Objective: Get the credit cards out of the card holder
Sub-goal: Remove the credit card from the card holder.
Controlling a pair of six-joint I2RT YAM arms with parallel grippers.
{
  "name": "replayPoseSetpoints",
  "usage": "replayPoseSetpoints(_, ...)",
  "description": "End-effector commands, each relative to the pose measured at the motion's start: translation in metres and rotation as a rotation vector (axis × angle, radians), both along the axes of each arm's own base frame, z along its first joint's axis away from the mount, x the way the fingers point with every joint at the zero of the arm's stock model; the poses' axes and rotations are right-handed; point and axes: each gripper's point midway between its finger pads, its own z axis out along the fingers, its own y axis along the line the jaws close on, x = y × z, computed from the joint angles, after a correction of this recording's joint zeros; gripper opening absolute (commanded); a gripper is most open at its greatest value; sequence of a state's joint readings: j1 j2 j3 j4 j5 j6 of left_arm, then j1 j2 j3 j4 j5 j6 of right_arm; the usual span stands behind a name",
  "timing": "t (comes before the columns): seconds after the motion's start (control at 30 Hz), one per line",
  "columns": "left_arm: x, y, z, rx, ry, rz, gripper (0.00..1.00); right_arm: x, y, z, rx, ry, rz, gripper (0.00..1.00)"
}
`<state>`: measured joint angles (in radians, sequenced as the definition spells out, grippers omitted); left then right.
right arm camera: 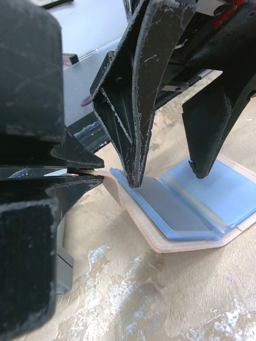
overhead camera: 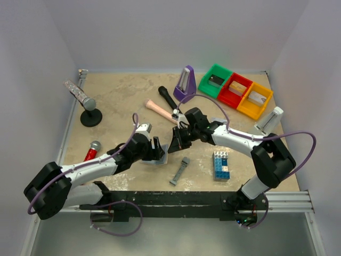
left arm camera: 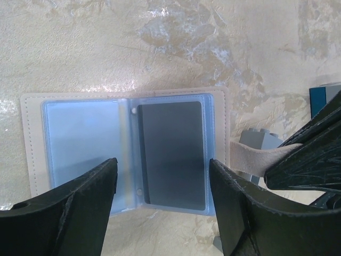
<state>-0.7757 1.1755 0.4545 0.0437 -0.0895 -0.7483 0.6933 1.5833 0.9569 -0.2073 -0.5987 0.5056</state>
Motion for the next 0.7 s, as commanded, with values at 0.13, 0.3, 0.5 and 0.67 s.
replayPoseSetpoints(0.13, 0.006, -0.004, 0.012, -0.043, -0.036, 0.027, 0.73, 0.003, 0.008, 0.018, 0.057, -0.038, 0.028, 0.00)
replayPoseSetpoints(0.3, 0.006, -0.005, 0.009, -0.032, -0.028, 0.020, 0.72, 0.002, 0.007, 0.019, 0.058, -0.037, 0.026, 0.00)
replayPoseSetpoints(0.5, 0.003, -0.009, 0.007, -0.049, -0.014, 0.001, 0.71, 0.002, 0.008, 0.023, 0.066, -0.040, 0.029, 0.00)
replayPoseSetpoints(0.67, 0.002, -0.014, 0.009, -0.061, -0.016, -0.025, 0.71, 0.002, 0.008, 0.023, 0.063, -0.041, 0.031, 0.00)
